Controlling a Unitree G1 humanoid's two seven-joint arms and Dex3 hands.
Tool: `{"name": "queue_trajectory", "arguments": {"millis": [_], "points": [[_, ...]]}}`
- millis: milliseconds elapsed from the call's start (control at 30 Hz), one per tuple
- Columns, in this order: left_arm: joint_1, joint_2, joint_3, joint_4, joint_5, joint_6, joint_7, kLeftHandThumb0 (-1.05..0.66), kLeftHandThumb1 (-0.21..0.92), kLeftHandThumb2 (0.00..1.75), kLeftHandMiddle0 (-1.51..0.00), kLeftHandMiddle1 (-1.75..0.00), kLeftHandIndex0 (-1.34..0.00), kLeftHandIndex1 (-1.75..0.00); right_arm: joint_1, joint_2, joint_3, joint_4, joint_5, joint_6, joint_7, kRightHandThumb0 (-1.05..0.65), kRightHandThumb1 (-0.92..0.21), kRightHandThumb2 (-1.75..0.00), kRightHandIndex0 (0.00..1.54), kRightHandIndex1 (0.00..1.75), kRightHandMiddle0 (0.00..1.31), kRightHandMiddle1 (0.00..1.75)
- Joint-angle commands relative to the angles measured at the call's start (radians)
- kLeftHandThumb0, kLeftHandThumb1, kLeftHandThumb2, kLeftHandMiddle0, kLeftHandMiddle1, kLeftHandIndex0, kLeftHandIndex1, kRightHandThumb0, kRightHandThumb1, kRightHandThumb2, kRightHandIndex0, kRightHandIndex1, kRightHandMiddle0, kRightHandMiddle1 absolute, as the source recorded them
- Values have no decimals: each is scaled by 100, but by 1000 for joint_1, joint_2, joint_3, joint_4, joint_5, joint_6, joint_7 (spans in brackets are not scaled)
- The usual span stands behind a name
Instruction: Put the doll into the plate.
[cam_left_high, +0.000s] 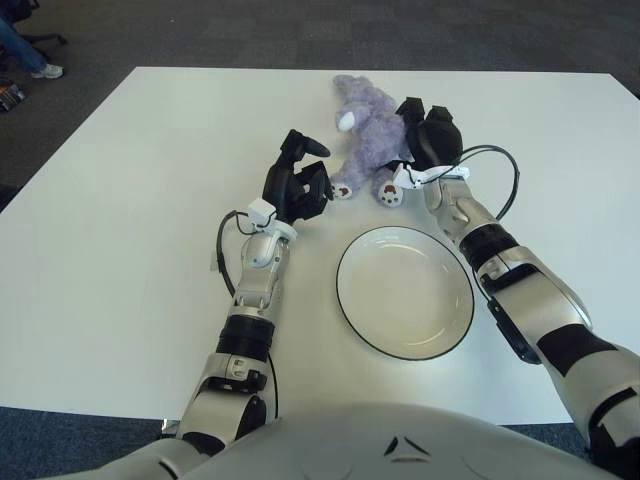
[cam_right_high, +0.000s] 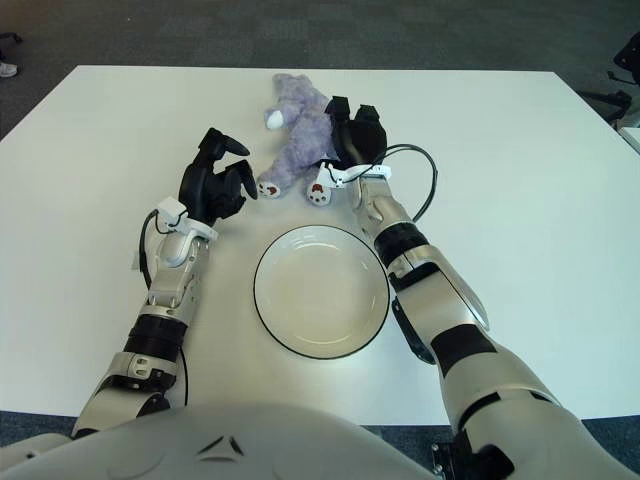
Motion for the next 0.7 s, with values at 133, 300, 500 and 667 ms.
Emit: {"name": "queue_trajectory", "arguments": {"millis": [133, 300, 500, 667], "points": [[38, 5, 3, 41, 0, -22, -8, -38, 70, 83, -102, -175, -33, -175, 21, -10, -18, 39, 40, -102, -21, 50, -23, -141, 67, 175, 79, 175], [36, 5, 2, 46, 2, -26, -7, -38, 69, 84, -102, -175, -33, -175, 33, -19, -25, 33, 43, -130, -31, 51, -21, -144, 69, 175, 83, 175], [36, 6, 1, 45, 0, -21, -9, -38, 69, 85, -103, -175, -33, -175, 74, -49, -37, -31, 39, -148, -33, 52, -19, -147, 71, 175, 85, 175], [37, 7, 1, 43, 1, -17, -8, -38, 69, 84, -102, -175, -33, -175, 116, -75, -56, -95, 48, -162, -17, 52, -18, -147, 71, 175, 86, 175]]}}
